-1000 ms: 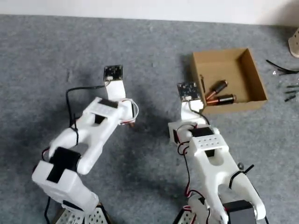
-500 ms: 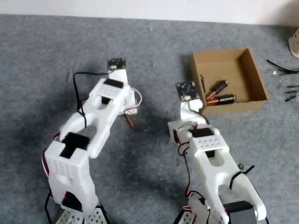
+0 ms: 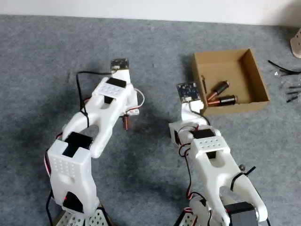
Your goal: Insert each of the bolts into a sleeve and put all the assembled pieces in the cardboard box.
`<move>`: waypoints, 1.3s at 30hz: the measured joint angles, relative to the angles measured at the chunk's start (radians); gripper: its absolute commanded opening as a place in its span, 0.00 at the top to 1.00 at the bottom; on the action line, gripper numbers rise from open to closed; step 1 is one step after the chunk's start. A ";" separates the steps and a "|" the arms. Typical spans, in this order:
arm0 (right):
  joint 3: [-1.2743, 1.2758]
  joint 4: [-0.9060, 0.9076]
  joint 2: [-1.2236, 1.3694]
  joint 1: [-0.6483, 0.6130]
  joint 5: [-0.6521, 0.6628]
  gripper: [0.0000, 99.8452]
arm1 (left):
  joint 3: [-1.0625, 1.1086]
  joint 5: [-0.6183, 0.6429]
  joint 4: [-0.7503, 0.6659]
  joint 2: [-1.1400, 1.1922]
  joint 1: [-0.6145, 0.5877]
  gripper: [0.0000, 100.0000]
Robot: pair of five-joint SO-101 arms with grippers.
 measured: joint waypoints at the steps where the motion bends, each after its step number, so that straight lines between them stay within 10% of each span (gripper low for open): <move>1: 0.000 0.000 0.000 0.000 0.000 1.00 | 0.000 -0.009 0.000 0.000 0.000 0.99; 10: 0.061 -0.061 -0.012 0.000 0.000 1.00 | 0.169 -0.029 -0.069 -0.143 -0.011 0.99; 24: 0.170 -0.308 -0.032 0.000 0.003 1.00 | 1.060 -0.101 -0.744 -1.011 -0.026 0.99; 39: 0.631 -0.546 -0.865 -0.161 0.063 1.00 | 1.347 -0.107 -0.984 -1.436 -0.054 0.99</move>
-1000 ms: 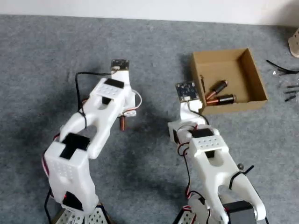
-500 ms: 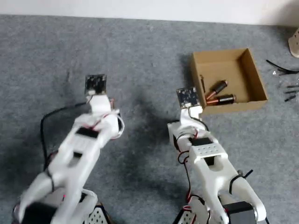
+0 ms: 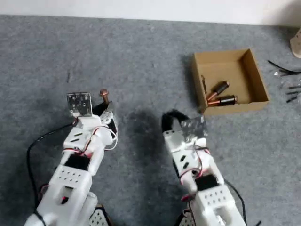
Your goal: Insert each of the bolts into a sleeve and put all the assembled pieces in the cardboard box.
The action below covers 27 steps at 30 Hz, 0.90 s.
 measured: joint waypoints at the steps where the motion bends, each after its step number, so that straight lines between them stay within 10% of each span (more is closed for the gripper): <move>1: 0.003 0.035 -0.043 -0.023 0.021 1.00 | 0.011 0.000 -0.014 -0.025 -0.002 0.99; 15: 0.008 0.178 -0.160 -0.137 0.055 1.00 | 0.207 0.247 -0.170 -0.644 0.011 0.99; 27: 0.008 0.178 -0.160 -0.143 0.057 1.00 | 0.203 0.253 0.112 -0.796 0.299 0.99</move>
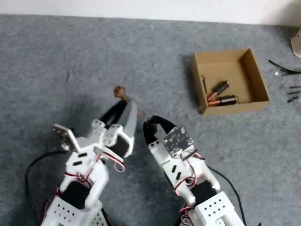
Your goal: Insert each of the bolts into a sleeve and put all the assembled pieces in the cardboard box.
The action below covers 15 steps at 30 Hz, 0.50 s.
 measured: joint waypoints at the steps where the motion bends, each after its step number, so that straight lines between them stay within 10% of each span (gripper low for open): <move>1: 0.000 0.000 0.000 0.000 0.000 1.00 | 0.000 0.000 0.003 0.000 0.012 0.99; 15: 0.000 0.000 0.000 0.000 0.000 1.00 | 0.000 0.000 0.048 0.015 0.078 0.99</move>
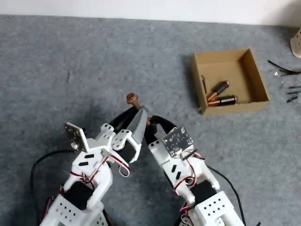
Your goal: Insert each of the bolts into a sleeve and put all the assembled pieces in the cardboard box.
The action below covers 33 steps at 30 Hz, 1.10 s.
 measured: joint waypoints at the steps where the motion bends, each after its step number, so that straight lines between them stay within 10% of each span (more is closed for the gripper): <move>1: 0.000 0.000 0.000 0.000 0.000 1.00 | 0.000 0.000 0.002 0.002 0.000 0.99; 33: 0.000 0.029 -0.008 0.003 0.161 1.00 | 0.006 -0.081 -0.075 0.170 0.005 0.99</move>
